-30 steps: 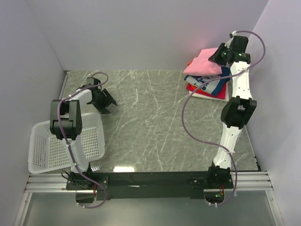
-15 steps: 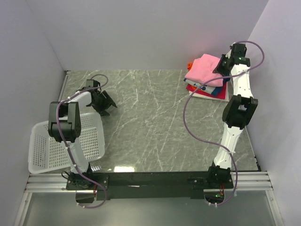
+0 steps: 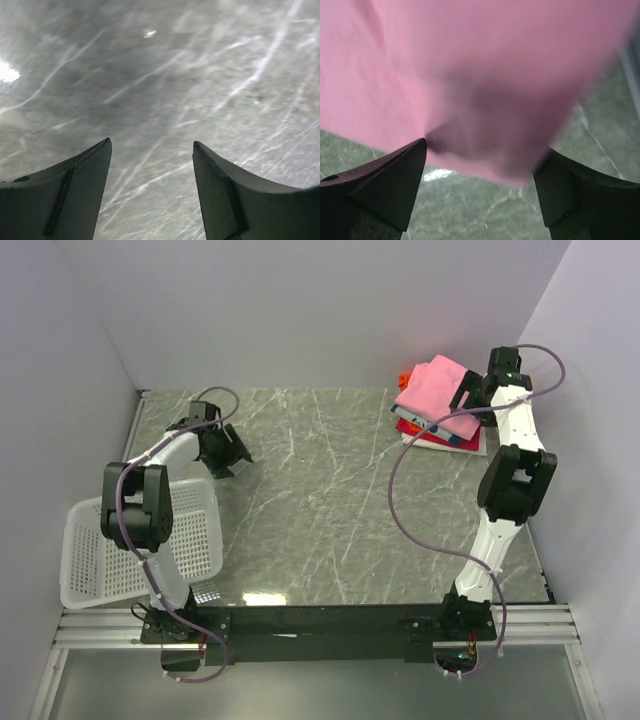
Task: Fold and stack the t-shirts
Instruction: Neatly place the folded tshirt to the corner, then reset both grippers
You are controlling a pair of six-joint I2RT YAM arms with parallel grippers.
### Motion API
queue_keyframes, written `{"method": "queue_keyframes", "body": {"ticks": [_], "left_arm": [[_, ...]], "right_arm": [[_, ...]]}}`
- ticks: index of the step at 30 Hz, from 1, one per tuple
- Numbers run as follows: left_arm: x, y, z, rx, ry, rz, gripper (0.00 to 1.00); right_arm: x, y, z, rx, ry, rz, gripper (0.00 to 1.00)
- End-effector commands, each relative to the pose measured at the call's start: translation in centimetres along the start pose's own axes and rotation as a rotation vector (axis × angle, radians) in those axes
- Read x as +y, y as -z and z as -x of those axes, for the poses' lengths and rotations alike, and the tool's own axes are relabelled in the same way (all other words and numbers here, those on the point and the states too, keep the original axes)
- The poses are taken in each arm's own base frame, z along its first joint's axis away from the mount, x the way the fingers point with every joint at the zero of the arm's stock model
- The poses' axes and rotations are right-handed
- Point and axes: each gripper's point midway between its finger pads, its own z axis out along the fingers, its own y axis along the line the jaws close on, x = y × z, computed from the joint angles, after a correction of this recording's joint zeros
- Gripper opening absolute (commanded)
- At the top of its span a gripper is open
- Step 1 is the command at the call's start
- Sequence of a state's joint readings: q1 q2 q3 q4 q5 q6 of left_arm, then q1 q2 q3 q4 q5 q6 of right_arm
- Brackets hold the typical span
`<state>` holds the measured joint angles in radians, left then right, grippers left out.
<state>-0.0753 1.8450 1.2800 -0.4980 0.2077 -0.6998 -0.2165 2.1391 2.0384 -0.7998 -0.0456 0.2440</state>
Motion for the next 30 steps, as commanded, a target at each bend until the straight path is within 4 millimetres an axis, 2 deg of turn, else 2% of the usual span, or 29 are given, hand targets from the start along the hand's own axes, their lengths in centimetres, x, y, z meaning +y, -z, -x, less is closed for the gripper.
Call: {"method": "queue_keyframes", "body": {"ticks": [1, 2, 4, 5, 6, 7, 8, 9, 10, 11, 12, 13, 14, 15, 16, 17, 18, 19, 20, 21, 22, 23, 24, 25, 30], "left_arm": [[-4.3, 3.6, 3.0, -0.130, -0.087, -0.082, 0.72], [-4.6, 3.9, 3.1, -0.138, -0.091, -0.084, 0.72], [-6.1, 5.1, 3.5, -0.167, -0.109, -0.112, 0.72], [-6.3, 5.4, 3.4, -0.172, -0.113, -0.113, 0.72], [-6.9, 6.2, 3.4, -0.188, -0.117, -0.126, 0.72], [-7.4, 6.6, 3.0, -0.192, -0.128, -0.137, 0.72], [-7.7, 7.0, 2.8, -0.199, -0.133, -0.145, 0.72], [-8.0, 7.8, 2.6, -0.215, -0.132, -0.153, 0.72], [-8.4, 8.2, 2.1, -0.218, -0.141, -0.163, 0.72], [-8.6, 8.6, 1.8, -0.224, -0.145, -0.171, 0.72], [-8.6, 9.4, 1.4, -0.240, -0.143, -0.177, 0.73], [-9.0, 9.8, 0.7, -0.243, -0.152, -0.189, 0.73], [-9.0, 10.3, 0.3, -0.247, -0.155, -0.194, 0.73], [-9.0, 11.1, -0.2, -0.257, -0.154, -0.205, 0.73], [-9.3, 11.5, -0.7, -0.265, -0.162, -0.208, 0.73], [-9.2, 11.9, -1.0, -0.268, -0.165, -0.209, 0.74], [-9.3, 12.5, -1.7, -0.274, -0.170, -0.213, 0.74], [-9.1, 12.8, -2.1, -0.277, -0.170, -0.212, 0.75], [-9.2, 13.2, -2.4, -0.280, -0.172, -0.216, 0.76], [-9.2, 13.7, -3.2, -0.282, -0.174, -0.224, 0.76], [-9.0, 14.0, -3.5, -0.284, -0.169, -0.223, 0.76], [-8.9, 14.3, -3.9, -0.287, -0.167, -0.226, 0.76], [-8.8, 14.7, -4.5, -0.288, -0.157, -0.233, 0.77], [-8.6, 14.9, -4.9, -0.287, -0.150, -0.232, 0.77], [-8.1, 16.6, -7.2, -0.288, -0.119, -0.270, 0.81]], "right_arm": [[-0.4, 7.0, 5.0, -0.242, -0.003, -0.032, 0.90], [-0.4, 8.8, 5.4, -0.281, -0.009, -0.032, 0.91], [-1.2, 9.5, 4.7, -0.296, -0.015, -0.061, 0.91], [-1.2, 11.1, 4.9, -0.329, -0.020, -0.059, 0.91], [-1.6, 11.0, 3.8, -0.315, -0.019, -0.068, 0.91], [-1.6, 11.4, 3.7, -0.328, -0.021, -0.061, 0.92], [-1.4, 12.9, 3.6, -0.355, -0.020, -0.047, 0.92], [-1.6, 12.6, 2.4, -0.334, -0.015, -0.046, 0.92], [-1.3, 12.9, 2.1, -0.340, -0.010, -0.028, 0.92], [-0.7, 14.0, 1.7, -0.355, 0.002, -0.010, 0.93], [-0.7, 13.7, 0.5, -0.332, 0.014, -0.005, 0.93], [-0.3, 14.6, 0.1, -0.342, 0.024, 0.009, 0.93], [0.1, 14.7, -0.6, -0.334, 0.038, 0.022, 0.93], [0.7, 14.3, -2.3, -0.303, 0.056, 0.036, 0.93], [1.2, 14.5, -3.0, -0.301, 0.065, 0.051, 0.93], [1.8, 15.6, -3.4, -0.314, 0.071, 0.080, 0.93], [2.7, 15.2, -5.3, -0.284, 0.093, 0.104, 0.94], [3.2, 15.3, -6.3, -0.273, 0.099, 0.123, 0.94], [3.8, 16.2, -6.9, -0.285, 0.103, 0.149, 0.94], [4.0, 15.7, -8.8, -0.253, 0.115, 0.156, 0.94], [5.0, 16.5, -9.5, -0.267, 0.125, 0.189, 0.94], [6.4, 16.7, -10.9, -0.249, 0.151, 0.238, 0.94], [6.8, 16.1, -12.7, -0.217, 0.168, 0.255, 0.94], [8.2, 16.7, -13.9, -0.211, 0.195, 0.291, 0.94], [9.7, 17.0, -18.2, -0.160, 0.236, 0.360, 0.94]]}}
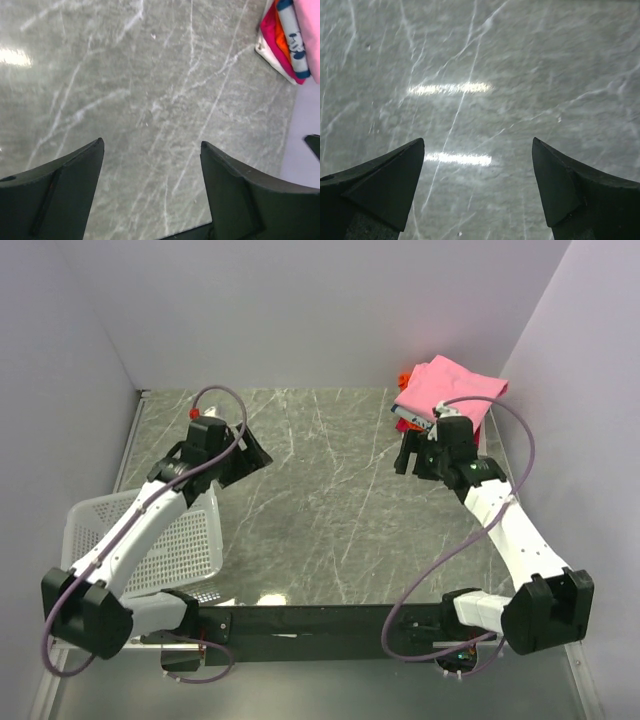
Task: Fold and stack the t-shirts
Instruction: Reset both grippers
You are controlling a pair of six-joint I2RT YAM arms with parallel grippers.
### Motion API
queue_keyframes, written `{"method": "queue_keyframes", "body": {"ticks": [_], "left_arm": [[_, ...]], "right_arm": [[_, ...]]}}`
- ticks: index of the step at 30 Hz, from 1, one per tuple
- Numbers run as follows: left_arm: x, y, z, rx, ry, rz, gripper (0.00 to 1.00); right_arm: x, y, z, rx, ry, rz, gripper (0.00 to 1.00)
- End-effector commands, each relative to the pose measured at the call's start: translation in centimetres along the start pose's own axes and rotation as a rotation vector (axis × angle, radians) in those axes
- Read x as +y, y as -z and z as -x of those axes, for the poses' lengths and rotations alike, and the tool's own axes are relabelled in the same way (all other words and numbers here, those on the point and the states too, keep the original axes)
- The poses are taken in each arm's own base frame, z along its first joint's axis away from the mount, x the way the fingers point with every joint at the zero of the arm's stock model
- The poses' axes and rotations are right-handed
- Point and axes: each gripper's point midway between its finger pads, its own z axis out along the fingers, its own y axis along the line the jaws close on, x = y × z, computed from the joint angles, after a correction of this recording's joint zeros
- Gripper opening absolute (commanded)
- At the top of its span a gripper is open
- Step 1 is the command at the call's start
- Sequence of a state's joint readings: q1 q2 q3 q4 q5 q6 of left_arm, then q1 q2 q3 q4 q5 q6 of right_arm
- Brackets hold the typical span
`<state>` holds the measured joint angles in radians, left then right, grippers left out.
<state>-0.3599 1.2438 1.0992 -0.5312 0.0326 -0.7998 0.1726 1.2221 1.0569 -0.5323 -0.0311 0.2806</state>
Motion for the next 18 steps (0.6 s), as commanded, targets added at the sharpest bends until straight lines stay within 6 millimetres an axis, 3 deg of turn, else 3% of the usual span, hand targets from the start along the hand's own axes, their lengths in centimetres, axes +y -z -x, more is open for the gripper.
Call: {"method": "queue_keyframes", "body": {"ticks": [1, 8, 18], "left_arm": [[-0.3, 1.9, -0.2, -0.046, 0.048, -0.025, 0.84], [-0.2, 4.4, -0.9, -0.058, 0.088, -0.051, 0.88], [1.2, 7.4, 0.5, -0.164, 0.089, 0.003, 0.88]], "right_arm": [[1.7, 0.9, 0.3, -0.060, -0.010, 0.063, 0.94], [2.4, 1.8, -0.9, -0.061, 0.030, 0.104, 0.94], [3.6, 2.0, -0.7, -0.068, 0.035, 0.151, 0.94]]}}
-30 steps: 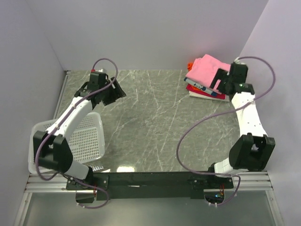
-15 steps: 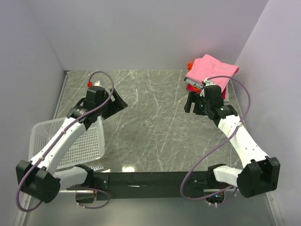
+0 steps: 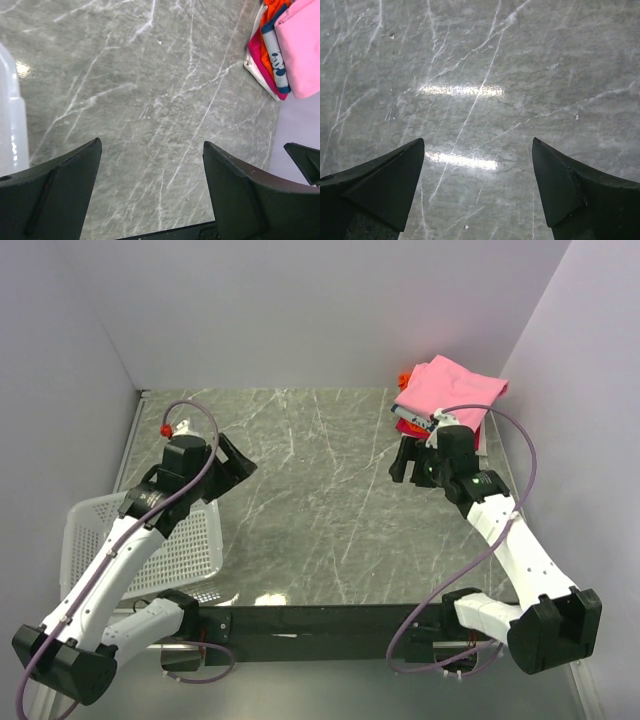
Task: Fold and stack the t-shirts
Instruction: Reset both grippers
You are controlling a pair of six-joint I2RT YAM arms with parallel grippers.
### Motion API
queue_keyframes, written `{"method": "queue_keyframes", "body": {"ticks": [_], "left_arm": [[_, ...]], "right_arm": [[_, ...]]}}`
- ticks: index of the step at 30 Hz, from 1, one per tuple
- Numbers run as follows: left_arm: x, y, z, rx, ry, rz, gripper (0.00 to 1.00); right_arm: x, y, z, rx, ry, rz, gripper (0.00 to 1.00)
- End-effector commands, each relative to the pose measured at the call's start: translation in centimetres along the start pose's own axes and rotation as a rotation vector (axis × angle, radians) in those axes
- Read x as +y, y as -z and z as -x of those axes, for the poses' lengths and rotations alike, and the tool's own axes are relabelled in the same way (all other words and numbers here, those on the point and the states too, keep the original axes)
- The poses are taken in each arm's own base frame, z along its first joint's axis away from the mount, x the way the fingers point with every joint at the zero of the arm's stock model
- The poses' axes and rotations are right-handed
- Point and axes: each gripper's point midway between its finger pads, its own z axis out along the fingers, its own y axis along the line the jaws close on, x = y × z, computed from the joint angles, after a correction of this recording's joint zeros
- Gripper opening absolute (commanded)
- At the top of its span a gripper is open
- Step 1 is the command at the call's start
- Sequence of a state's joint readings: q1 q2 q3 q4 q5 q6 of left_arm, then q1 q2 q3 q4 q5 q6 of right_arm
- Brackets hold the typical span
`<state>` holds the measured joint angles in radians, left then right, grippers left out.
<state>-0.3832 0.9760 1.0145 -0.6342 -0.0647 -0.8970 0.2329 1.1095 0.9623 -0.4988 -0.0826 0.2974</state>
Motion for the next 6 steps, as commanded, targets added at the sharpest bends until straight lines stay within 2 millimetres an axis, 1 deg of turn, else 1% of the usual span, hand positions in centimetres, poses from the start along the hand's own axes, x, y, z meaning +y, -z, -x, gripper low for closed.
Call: {"method": "queue_keyframes", "body": {"ticks": [1, 6], "left_arm": [[0.07, 1.38, 1.13, -0.055, 0.002, 0.011, 0.88], [0.72, 1.83, 1.33, -0.071, 0.005, 0.040, 0.90]], "right_arm": [[1.16, 0.18, 1.43, -0.052, 0.016, 0.042, 0.94], [1.54, 0.32, 1.68, -0.058, 0.017, 0.056, 0.94]]}}
